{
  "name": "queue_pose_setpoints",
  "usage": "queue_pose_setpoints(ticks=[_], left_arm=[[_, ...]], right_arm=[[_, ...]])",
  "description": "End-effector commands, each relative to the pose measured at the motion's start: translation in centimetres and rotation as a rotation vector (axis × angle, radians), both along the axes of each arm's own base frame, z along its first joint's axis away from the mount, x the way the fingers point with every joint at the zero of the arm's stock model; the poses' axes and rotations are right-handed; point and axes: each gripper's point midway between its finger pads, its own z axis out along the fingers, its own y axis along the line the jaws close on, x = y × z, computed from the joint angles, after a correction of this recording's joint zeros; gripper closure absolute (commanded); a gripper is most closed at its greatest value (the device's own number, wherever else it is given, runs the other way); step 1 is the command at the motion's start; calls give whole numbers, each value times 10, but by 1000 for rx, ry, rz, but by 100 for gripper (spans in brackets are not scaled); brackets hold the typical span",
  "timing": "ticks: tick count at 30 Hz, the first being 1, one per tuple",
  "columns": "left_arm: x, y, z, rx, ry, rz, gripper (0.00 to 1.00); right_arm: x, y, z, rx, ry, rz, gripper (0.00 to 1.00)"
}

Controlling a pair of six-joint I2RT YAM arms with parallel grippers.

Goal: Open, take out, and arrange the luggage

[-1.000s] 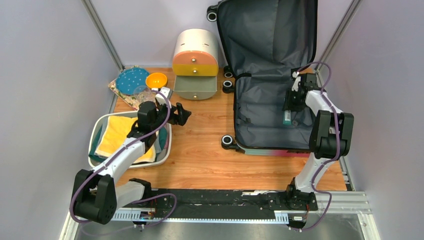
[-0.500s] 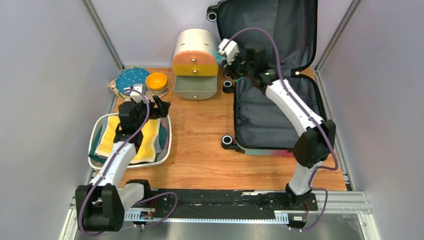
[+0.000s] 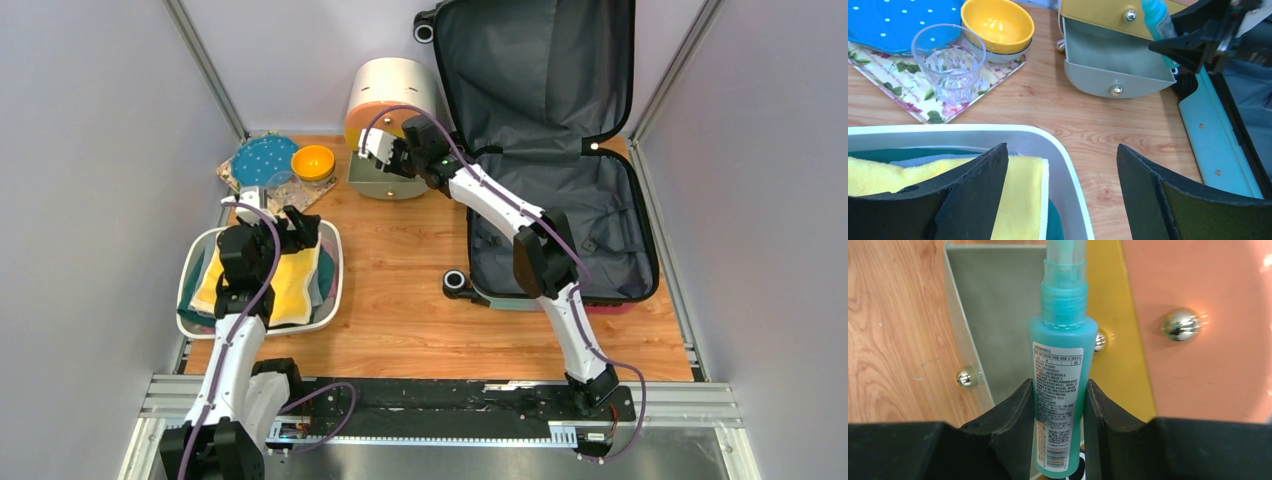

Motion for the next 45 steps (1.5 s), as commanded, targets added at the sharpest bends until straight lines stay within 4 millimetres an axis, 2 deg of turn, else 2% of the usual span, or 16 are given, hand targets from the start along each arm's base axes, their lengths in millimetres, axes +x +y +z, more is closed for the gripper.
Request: queue_pose_setpoints(ticks=[1, 4, 6, 10, 14, 20, 23, 24, 25, 26, 27, 29, 31, 35, 36, 45], left_arm=[[-8, 3, 1, 1, -8, 7, 13], [-9, 3, -3, 2, -1, 5, 13], [-8, 2, -3, -3, -5, -1, 13], [-4, -8, -2, -17, -37, -61, 13], [4, -17, 10, 0, -86, -128, 14], [27, -33, 25, 99, -149, -241, 20], [40, -53, 22, 217, -174, -336, 25], [47, -58, 9, 239, -142, -360, 28], [54, -55, 5, 284, -138, -359, 30], [57, -70, 7, 297, -140, -395, 33], [65, -73, -7, 305, -106, -405, 36], [77, -75, -9, 335, -110, -395, 39], [87, -84, -26, 374, -84, -412, 41], [111, -99, -38, 394, -68, -447, 44], [117, -101, -52, 396, -37, -457, 44], [183, -124, -80, 429, -36, -438, 45]], right_arm=[[18, 7, 41, 37, -138, 2, 94], [22, 13, 28, 32, -135, -7, 83], [25, 14, 18, 21, -130, -11, 65], [27, 15, 21, 42, -126, -22, 51], [23, 15, 42, 92, -124, -31, 42], [2, -1, 108, 213, -118, -78, 37], [-18, -28, 136, 263, -75, -114, 35], [-25, -46, 161, 297, -86, -138, 34], [-30, -56, 154, 309, -37, -167, 32], [-34, -67, 155, 317, -6, -193, 32], [-38, -88, 170, 339, -9, -223, 32], [-44, -111, 161, 345, 55, -285, 31], [-49, -145, 175, 373, 55, -341, 31], [-57, -199, 155, 354, 100, -462, 30], [-61, -214, 161, 369, 91, -492, 30], [-75, -284, 152, 395, 126, -655, 30]])
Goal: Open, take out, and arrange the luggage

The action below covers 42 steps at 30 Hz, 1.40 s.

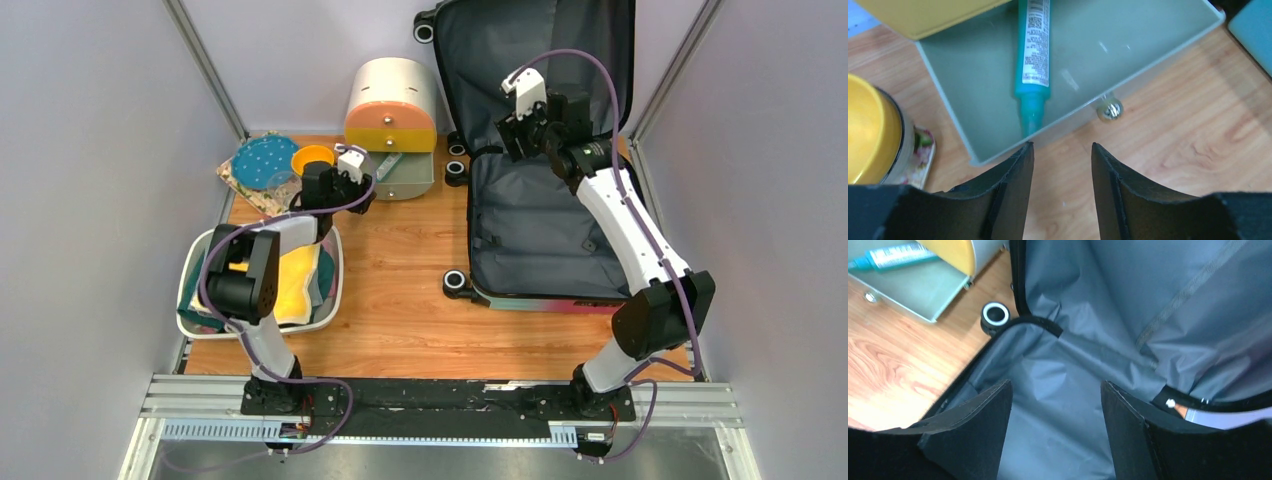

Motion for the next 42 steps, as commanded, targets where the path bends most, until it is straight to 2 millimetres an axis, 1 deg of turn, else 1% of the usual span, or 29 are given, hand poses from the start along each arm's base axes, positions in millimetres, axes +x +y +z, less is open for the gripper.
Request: queue_pose_setpoints(ticks=[1, 2, 3, 4, 5, 6, 8, 10, 11, 12, 14, 19, 20, 21, 22, 27, 30, 31, 32, 33, 34, 35, 36, 37, 38, 39, 40, 41, 42], left_arm=[[44, -10, 18, 6, -118, 24, 44], [56, -14, 28, 0, -156, 27, 44], [63, -15, 18, 7, -149, 35, 44], [69, -15, 17, 9, -155, 47, 43], [80, -17, 26, 1, -182, 53, 43], [85, -19, 14, 2, -165, 56, 43], [98, -25, 22, -12, -193, 55, 43], [105, -30, 12, -12, -183, 53, 43], [111, -33, 19, -17, -203, 52, 43], [114, -35, 12, -14, -199, 51, 42], [121, -40, 17, -20, -221, 45, 40], [138, -44, 9, -28, -224, 57, 36], [143, -45, 14, -32, -239, 55, 36], [145, -46, 8, -32, -232, 54, 36], [149, -48, 14, -39, -245, 51, 35], [154, -54, 16, -46, -255, 36, 34], [143, -60, 26, -47, -265, -10, 32], [133, -62, 18, -45, -249, -39, 31], [126, -63, 36, -46, -280, -51, 29], [120, -62, 40, -42, -286, -62, 27], [106, -63, 32, -40, -260, -87, 26], [97, -63, 54, -46, -291, -100, 24], [87, -65, 58, -41, -294, -138, 23], [73, -64, 49, -33, -254, -155, 22], [64, -64, 69, -37, -277, -169, 20], [56, -64, 73, -39, -266, -183, 21], [46, -62, 67, -40, -215, -180, 20], [38, -61, 83, -50, -218, -190, 19], [30, -64, 84, -69, -185, -209, 19]], right_arm=[[-15, -31, 13, 54, 7, -87, 30], [-16, -36, 10, 59, 18, -97, 29], [-16, -45, 10, 65, 22, -116, 29], [-17, -49, 6, 73, 36, -127, 29], [-18, -54, 4, 75, 42, -136, 29], [-18, -62, 3, 76, 45, -154, 29], [-20, -68, 0, 77, 55, -164, 29], [-20, -76, -1, 78, 57, -181, 29], [-22, -77, -4, 77, 63, -180, 29], [-21, -79, -4, 79, 64, -187, 29], [-22, -82, -5, 78, 68, -193, 29], [-22, -84, -8, 79, 74, -196, 29], [-22, -84, -8, 76, 77, -197, 29], [-21, -84, -9, 76, 80, -197, 29], [-21, -86, -9, 76, 80, -200, 29], [-20, -85, -9, 78, 84, -200, 29], [-19, -84, -9, 85, 89, -196, 29], [-18, -84, -7, 88, 83, -196, 29], [-17, -84, -7, 95, 87, -198, 29], [-16, -84, -7, 103, 88, -198, 29], [-15, -84, -5, 109, 86, -200, 29], [-14, -84, -3, 120, 85, -200, 29], [-13, -84, -2, 124, 83, -200, 29], [-12, -84, -1, 127, 82, -199, 29], [-10, -84, 3, 130, 72, -197, 29], [-8, -85, 5, 129, 66, -202, 29], [-6, -86, 8, 130, 57, -202, 29], [-3, -86, 9, 131, 54, -201, 29], [-2, -85, 16, 137, 40, -197, 29]])
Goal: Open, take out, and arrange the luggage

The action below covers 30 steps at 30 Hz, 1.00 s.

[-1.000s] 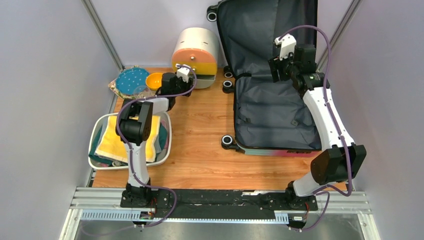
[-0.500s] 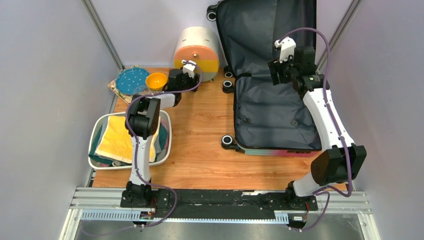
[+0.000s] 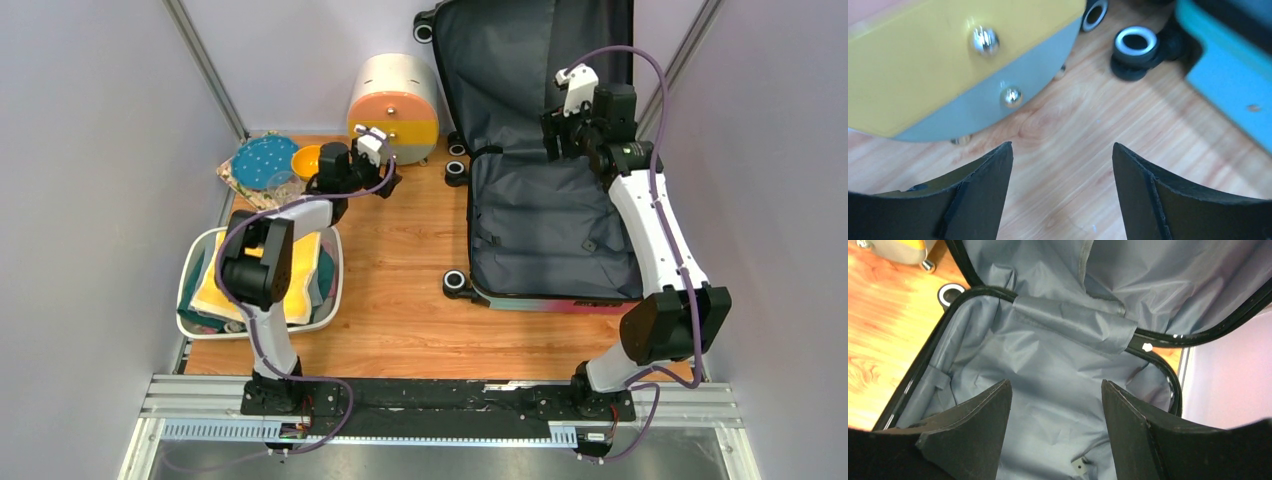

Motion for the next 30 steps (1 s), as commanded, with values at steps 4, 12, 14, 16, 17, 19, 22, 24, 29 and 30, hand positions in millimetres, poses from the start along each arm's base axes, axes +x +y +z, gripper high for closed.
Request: queue_pose_setpoints(ticks=[4, 12, 14, 16, 17, 19, 22, 24, 29, 30], left_arm=[[-56, -7, 85, -121, 159, -100, 18], [-93, 63, 103, -256, 695, 49, 16], [-110, 87, 96, -276, 799, 117, 16], [-120, 126, 80, -284, 852, 235, 15], [-125, 139, 82, -271, 823, 244, 15], [-141, 163, 63, -257, 841, 292, 15], [-159, 183, 47, -120, 768, 342, 14], [-173, 187, 42, -66, 736, 358, 14], [-193, 187, 33, -57, 743, 385, 14], [-199, 187, 26, -53, 758, 386, 14]], right_arm=[[13, 8, 35, 73, -77, 13, 29], [-8, -36, -20, 281, 100, -117, 21], [-22, -60, -46, 309, 152, -188, 21], [-36, -75, -53, 325, 163, -229, 20], [-48, -89, -71, 337, 200, -275, 20], [-64, -95, -71, 343, 195, -289, 19], [-88, -98, -77, 326, 200, -301, 18], [-101, -92, -86, 332, 222, -286, 15], [-128, -73, -91, 387, 240, -248, 9], [-130, -72, -93, 387, 241, -241, 8]])
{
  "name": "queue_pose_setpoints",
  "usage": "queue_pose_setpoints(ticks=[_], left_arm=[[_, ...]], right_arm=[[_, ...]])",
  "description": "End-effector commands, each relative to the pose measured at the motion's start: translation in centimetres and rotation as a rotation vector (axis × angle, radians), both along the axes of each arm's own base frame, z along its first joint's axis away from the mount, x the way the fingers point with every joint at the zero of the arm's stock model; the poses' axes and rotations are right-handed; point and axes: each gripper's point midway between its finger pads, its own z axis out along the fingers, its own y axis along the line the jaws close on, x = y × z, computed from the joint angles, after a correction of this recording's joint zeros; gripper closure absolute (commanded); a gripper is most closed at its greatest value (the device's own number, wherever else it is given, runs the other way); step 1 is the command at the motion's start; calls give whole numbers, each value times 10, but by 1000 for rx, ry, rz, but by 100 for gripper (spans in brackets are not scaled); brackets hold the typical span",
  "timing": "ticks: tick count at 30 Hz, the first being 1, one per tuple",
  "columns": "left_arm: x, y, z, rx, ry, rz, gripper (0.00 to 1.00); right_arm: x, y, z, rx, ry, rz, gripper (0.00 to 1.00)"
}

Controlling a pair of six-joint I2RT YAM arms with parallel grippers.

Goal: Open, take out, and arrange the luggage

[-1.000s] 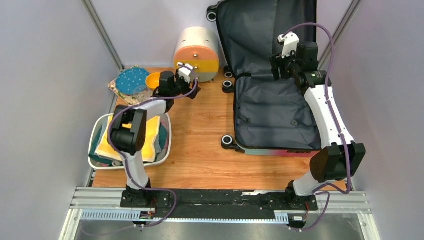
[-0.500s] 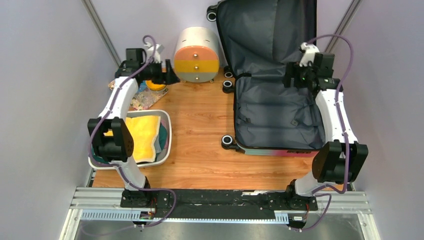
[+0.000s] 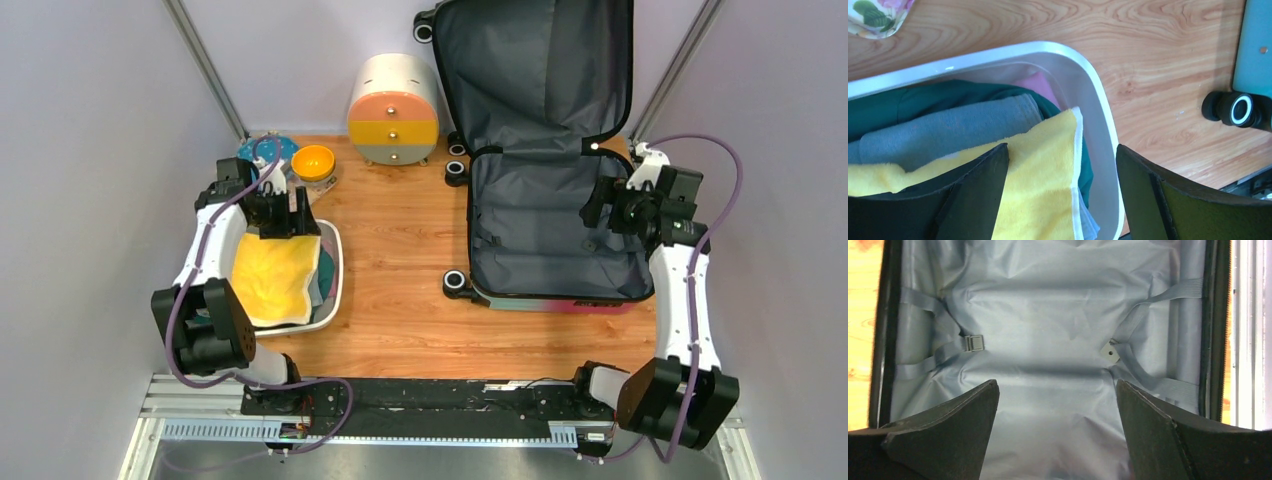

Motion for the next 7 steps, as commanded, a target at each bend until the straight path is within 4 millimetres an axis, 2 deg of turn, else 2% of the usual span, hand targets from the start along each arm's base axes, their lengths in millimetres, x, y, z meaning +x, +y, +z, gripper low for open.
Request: queue_pose_setpoints(ticks=[1, 7], left_arm=[[-8, 5, 5, 64, -67, -10, 14], [-10, 6, 10, 74, -91, 11, 13]], right_arm=[[-16, 17, 1, 54, -14, 38, 8], [-30, 22, 14, 36, -43, 59, 7]])
